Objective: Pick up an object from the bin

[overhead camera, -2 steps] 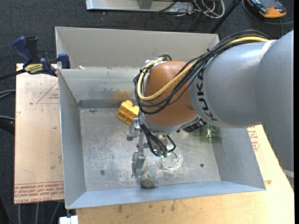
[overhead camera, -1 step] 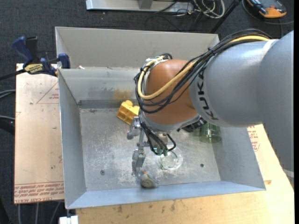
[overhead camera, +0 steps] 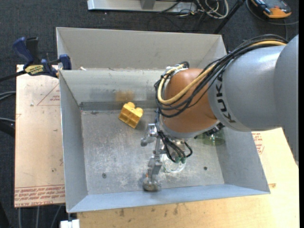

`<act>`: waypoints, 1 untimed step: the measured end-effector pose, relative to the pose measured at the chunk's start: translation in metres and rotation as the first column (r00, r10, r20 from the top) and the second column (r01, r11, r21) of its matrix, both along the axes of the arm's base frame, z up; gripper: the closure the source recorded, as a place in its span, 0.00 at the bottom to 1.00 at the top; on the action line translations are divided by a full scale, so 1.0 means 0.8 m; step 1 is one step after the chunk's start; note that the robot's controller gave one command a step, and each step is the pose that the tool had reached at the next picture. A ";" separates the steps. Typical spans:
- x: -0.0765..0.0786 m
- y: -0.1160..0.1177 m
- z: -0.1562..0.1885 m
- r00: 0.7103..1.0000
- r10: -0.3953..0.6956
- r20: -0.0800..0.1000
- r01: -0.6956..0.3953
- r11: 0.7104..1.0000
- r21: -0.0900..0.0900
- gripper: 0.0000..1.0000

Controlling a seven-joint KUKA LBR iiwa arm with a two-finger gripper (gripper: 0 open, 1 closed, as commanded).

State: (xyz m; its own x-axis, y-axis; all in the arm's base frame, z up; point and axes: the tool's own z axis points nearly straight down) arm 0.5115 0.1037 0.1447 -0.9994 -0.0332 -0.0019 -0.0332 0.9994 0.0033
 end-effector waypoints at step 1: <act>-0.008 -0.055 -0.011 1.000 0.030 -0.005 -0.030 1.000 -0.005 0.00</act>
Offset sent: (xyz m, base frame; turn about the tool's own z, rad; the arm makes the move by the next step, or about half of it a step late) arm -0.0291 -0.0287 -0.0747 -0.5205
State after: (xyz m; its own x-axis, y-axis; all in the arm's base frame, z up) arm 0.5052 0.0598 0.1363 -0.9980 -0.0631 0.0034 -0.0631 0.9980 -0.0019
